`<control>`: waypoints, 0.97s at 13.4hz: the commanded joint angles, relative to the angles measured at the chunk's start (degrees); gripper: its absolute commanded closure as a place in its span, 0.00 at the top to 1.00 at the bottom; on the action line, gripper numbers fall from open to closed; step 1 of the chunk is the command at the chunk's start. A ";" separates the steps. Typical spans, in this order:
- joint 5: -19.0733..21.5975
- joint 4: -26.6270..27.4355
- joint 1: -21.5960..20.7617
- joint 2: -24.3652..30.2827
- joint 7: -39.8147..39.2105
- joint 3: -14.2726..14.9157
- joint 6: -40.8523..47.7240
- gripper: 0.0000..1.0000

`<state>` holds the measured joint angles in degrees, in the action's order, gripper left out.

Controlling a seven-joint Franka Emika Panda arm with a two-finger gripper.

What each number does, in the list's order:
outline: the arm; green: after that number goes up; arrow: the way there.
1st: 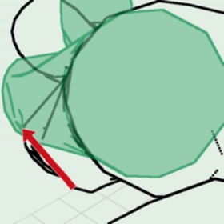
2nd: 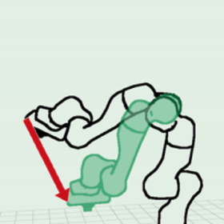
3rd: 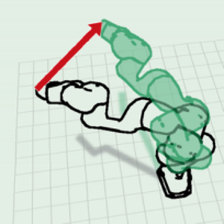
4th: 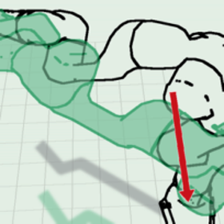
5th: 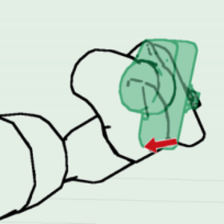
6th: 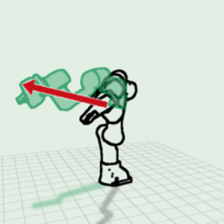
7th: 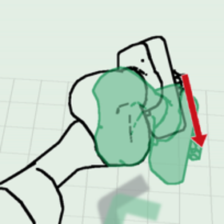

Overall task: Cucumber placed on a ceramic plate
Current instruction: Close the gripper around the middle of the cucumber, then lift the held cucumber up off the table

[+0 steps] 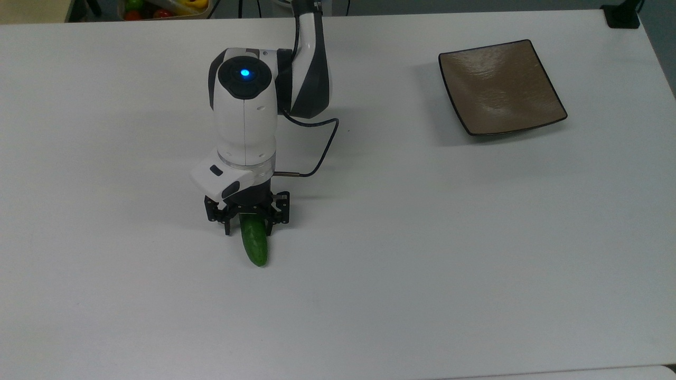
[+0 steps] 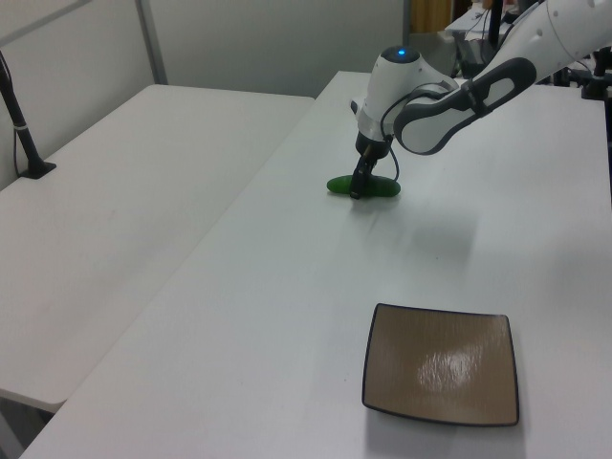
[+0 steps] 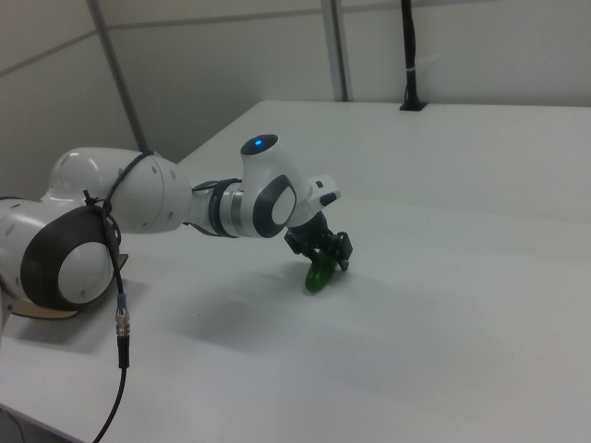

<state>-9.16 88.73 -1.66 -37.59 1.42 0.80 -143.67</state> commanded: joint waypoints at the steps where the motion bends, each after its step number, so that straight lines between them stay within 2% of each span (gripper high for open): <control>1: 0.02 -0.76 -0.09 -0.38 -0.37 0.34 -0.65 0.22; 2: 0.20 -0.76 -0.09 -0.29 -0.28 0.34 -0.64 0.13; 4: 0.46 -0.41 -0.09 1.37 -0.28 0.34 -0.30 0.07; 8: 2.03 3.10 -0.27 8.39 -0.28 0.34 1.28 0.07; 13: 6.34 3.11 -0.88 19.02 -0.54 0.25 15.84 0.08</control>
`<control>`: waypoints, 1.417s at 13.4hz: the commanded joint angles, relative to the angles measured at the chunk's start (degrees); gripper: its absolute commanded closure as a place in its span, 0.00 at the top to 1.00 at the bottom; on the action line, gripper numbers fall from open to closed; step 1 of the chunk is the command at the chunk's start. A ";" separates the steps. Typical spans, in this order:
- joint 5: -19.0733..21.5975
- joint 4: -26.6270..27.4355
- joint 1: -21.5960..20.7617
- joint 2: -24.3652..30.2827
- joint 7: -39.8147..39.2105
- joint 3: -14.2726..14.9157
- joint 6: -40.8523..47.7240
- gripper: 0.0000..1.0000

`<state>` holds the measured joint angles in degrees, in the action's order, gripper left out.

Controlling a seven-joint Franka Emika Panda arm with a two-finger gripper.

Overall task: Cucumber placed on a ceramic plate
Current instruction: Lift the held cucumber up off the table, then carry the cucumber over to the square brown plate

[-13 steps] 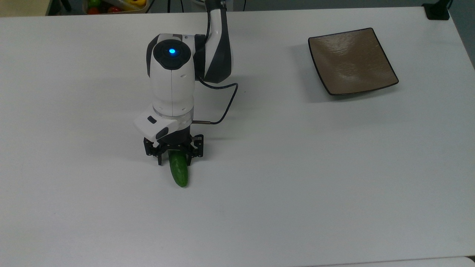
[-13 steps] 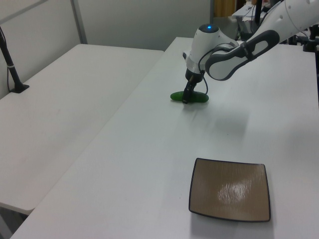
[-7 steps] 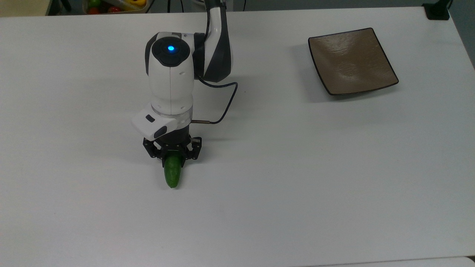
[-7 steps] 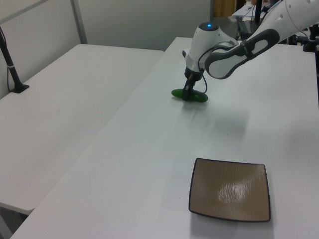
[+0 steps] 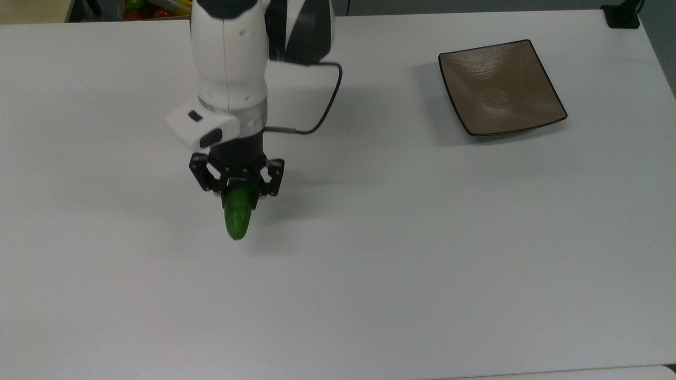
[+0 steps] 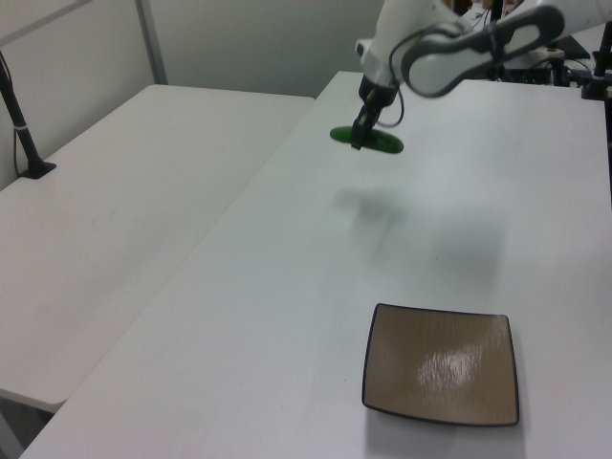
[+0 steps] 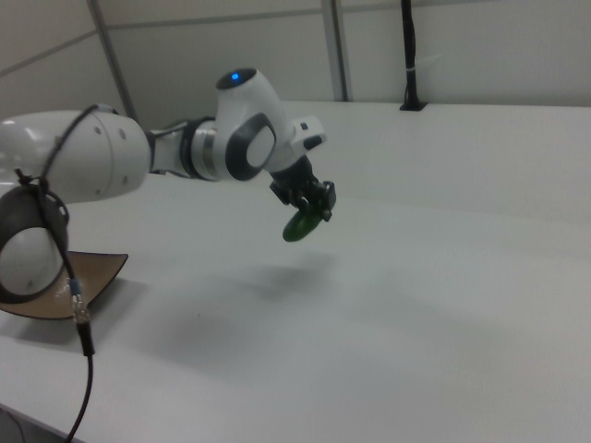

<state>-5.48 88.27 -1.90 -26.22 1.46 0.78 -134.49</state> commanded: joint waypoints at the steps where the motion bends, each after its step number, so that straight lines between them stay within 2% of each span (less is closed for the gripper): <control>1: 3.27 3.67 -0.65 9.42 -0.75 0.27 9.22 0.08; 5: 3.98 3.84 -2.93 15.05 -0.84 0.27 21.17 0.08; 8: 4.51 8.75 -4.69 20.67 -0.93 0.19 24.80 0.08; 11: 6.88 11.22 -7.32 24.55 -0.93 0.19 27.95 0.08; 16: 10.13 11.14 -14.79 26.66 0.91 0.19 32.88 0.09; 19: 10.40 11.14 -21.29 26.05 4.68 -0.16 33.15 0.11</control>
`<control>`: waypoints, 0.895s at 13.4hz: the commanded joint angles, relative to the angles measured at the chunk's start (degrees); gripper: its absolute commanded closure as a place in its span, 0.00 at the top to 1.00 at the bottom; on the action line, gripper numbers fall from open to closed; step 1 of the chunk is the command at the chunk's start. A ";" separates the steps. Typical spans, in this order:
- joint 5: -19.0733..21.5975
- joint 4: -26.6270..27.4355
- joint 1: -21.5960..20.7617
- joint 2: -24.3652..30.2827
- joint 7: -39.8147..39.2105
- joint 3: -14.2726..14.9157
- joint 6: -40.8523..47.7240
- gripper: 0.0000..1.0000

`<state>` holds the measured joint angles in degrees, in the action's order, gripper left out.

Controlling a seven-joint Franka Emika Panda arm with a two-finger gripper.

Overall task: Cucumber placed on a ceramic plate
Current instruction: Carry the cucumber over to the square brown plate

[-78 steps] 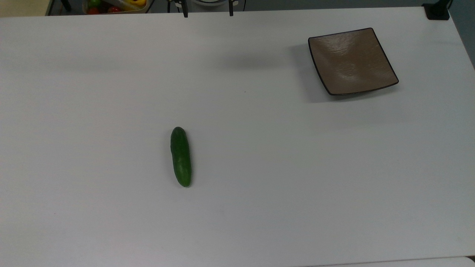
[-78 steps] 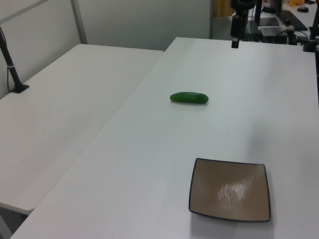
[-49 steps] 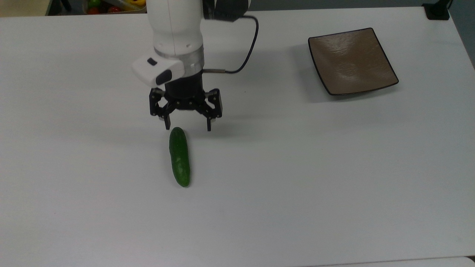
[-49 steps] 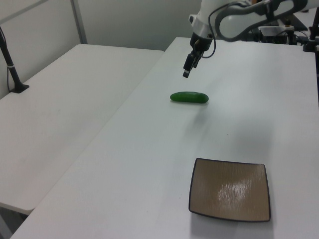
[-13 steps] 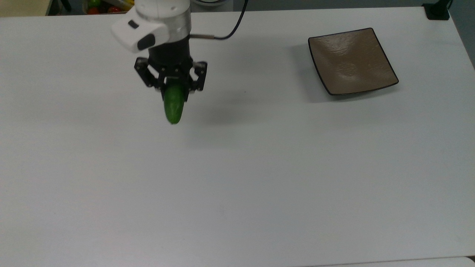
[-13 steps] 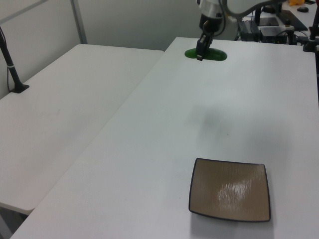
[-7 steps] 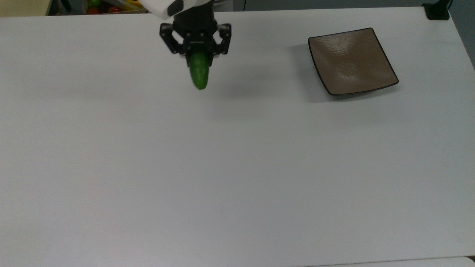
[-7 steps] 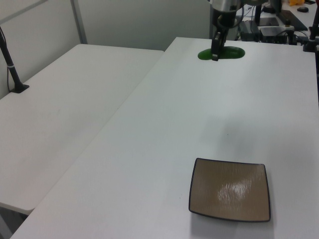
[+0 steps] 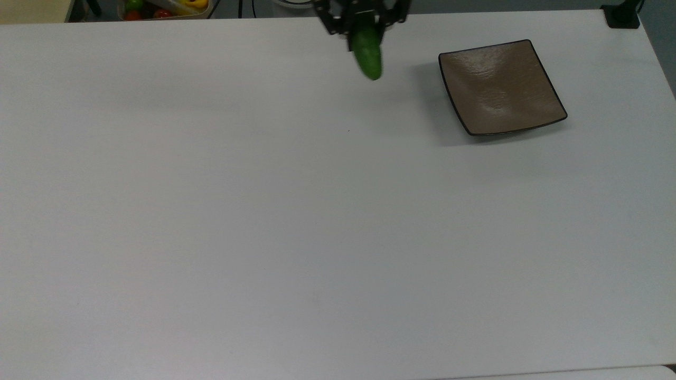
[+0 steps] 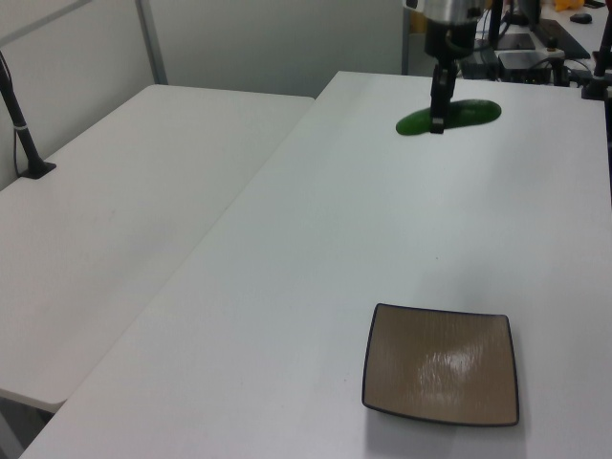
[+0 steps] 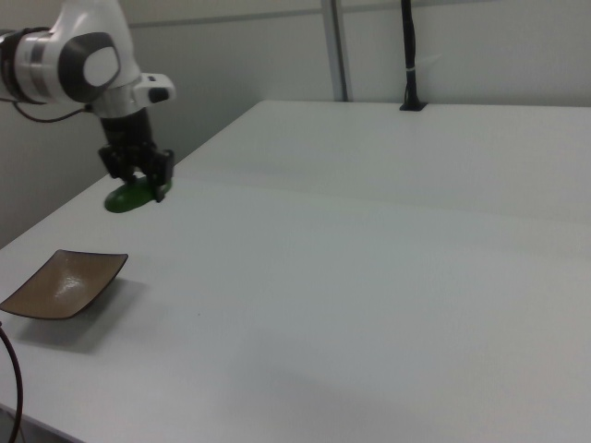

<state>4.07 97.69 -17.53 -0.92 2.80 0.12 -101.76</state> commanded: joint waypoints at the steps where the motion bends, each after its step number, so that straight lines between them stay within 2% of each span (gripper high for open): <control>1: 1.11 1.80 -6.97 0.13 5.10 0.23 0.16 0.11; 4: 1.29 1.45 -12.51 -3.11 11.16 -0.03 -0.63 0.12; 9: 0.94 1.71 -14.19 -8.65 19.86 -7.05 -8.44 0.12; 12: 0.06 1.80 -16.73 -13.04 23.73 -7.77 -12.31 0.12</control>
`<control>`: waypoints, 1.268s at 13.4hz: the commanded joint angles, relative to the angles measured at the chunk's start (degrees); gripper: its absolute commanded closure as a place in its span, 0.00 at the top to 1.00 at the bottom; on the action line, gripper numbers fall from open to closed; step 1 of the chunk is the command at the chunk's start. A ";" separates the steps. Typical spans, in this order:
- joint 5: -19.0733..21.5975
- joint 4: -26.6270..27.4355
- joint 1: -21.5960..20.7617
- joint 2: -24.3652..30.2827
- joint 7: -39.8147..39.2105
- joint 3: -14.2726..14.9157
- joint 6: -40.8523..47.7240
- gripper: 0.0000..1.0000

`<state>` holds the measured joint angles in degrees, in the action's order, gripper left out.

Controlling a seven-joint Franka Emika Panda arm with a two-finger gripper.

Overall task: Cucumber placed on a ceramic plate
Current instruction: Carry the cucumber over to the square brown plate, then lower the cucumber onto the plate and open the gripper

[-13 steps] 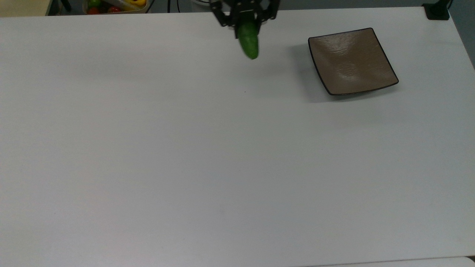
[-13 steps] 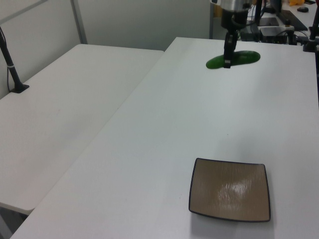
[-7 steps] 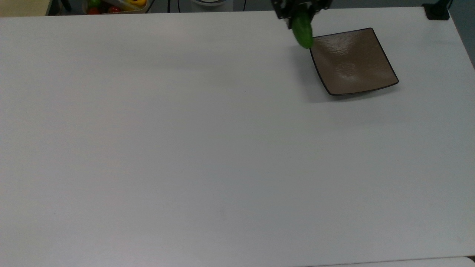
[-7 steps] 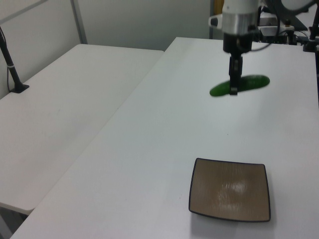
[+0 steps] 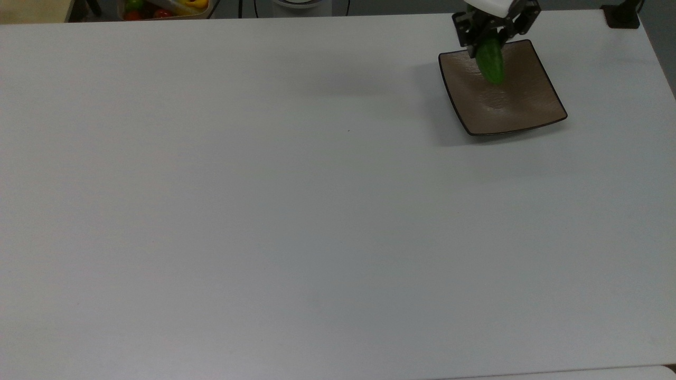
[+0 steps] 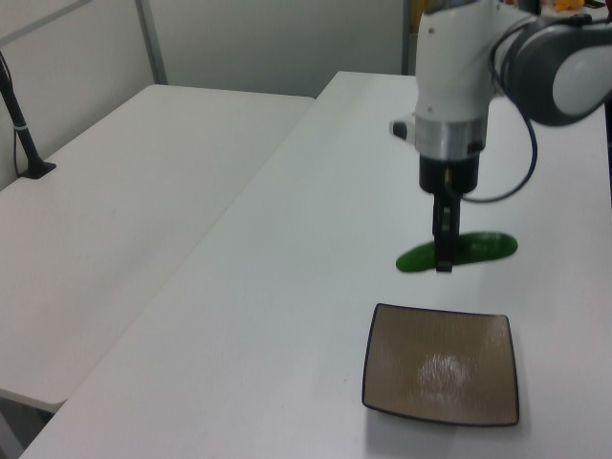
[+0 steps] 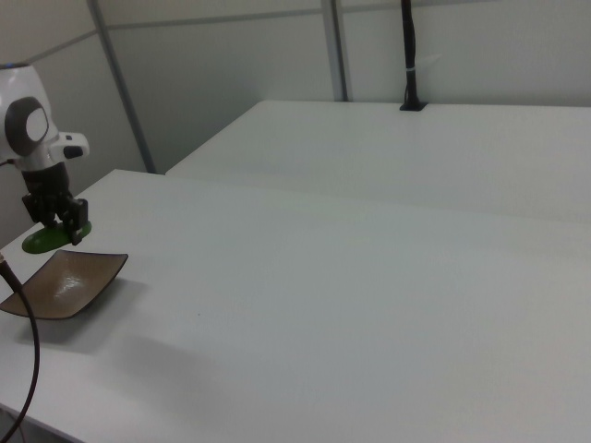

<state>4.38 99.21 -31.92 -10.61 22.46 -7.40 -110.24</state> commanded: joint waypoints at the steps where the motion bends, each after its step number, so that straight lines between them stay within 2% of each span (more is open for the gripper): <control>1: -0.60 0.28 -2.62 -4.67 4.87 -0.16 -5.33 0.12; 6: -2.98 0.72 -5.26 -10.48 8.30 -0.24 -11.92 0.17; 8: -3.15 1.15 -5.35 -11.09 8.65 -0.24 -12.46 0.26; 10: -3.15 1.24 -5.35 -11.27 8.66 -0.33 -12.55 0.51; 11: -3.15 1.24 -5.35 -11.27 8.66 -0.42 -12.55 0.73; 12: -3.15 1.24 -5.35 -11.27 8.66 -0.33 -12.46 0.90; 14: -3.33 1.16 -5.26 -11.27 8.22 -0.33 -12.29 0.94; 15: -3.41 1.16 -5.26 -11.01 8.22 -0.33 -11.85 1.00; 17: -3.42 0.89 -5.00 -10.13 8.30 -0.33 -11.58 1.00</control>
<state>1.92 99.42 -36.98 -22.43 29.70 -7.76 -121.23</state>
